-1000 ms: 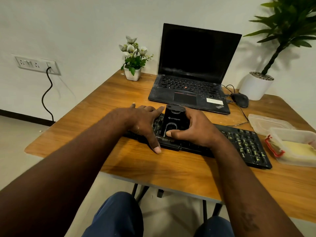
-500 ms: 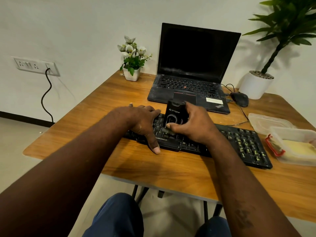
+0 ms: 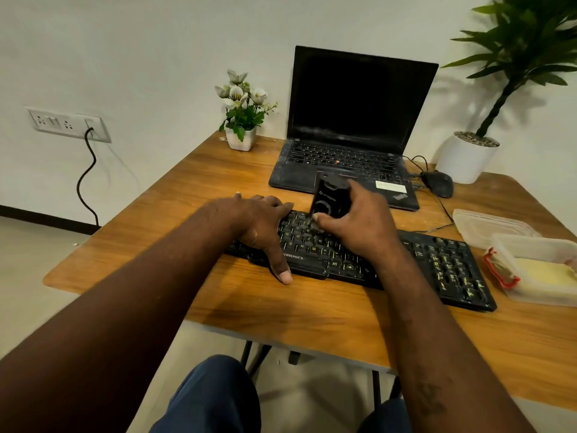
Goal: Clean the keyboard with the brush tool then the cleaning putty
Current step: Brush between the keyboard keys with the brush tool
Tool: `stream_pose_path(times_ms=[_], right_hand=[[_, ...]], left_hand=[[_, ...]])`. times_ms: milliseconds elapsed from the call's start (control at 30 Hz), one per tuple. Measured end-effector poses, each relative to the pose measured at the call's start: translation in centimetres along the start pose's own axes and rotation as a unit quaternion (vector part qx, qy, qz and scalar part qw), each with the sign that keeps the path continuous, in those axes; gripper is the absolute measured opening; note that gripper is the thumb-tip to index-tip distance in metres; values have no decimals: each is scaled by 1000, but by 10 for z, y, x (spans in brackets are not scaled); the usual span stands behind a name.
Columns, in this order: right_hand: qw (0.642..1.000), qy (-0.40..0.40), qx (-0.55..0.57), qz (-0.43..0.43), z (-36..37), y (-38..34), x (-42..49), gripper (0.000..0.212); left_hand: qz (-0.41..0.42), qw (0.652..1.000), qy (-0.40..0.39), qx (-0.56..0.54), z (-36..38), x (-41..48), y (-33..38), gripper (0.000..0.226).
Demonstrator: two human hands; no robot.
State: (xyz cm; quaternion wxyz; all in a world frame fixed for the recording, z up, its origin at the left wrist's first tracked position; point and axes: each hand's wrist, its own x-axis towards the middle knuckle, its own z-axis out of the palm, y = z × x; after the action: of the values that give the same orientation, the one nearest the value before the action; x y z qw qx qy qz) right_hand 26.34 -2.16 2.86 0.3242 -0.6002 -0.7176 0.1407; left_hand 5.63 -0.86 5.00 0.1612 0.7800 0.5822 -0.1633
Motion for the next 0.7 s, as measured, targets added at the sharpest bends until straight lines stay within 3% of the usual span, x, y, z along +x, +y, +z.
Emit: stream_pose_path(times_ms=[100, 233, 300, 500, 567, 700], right_hand=[[998, 57, 2, 40, -12, 11, 1, 70], [982, -121, 145, -10, -21, 7, -21, 59], [974, -173, 144, -38, -19, 6, -30, 57], [999, 11, -37, 39, -27, 19, -4, 74], [998, 20, -36, 37, -31, 21, -2, 74], [978, -172, 118, 1, -35, 13, -19, 54]], left_hand=[[-1, 1000, -5, -5, -1, 1, 0, 164], [-4, 1000, -8, -1, -1, 4, 0, 165], [-4, 1000, -12, 3, 0, 7, -1, 171], [-3, 1000, -22, -2, -1, 11, -4, 175], [-2, 1000, -23, 0, -2, 10, -3, 174], [-5, 1000, -25, 3, -2, 9, -2, 172]])
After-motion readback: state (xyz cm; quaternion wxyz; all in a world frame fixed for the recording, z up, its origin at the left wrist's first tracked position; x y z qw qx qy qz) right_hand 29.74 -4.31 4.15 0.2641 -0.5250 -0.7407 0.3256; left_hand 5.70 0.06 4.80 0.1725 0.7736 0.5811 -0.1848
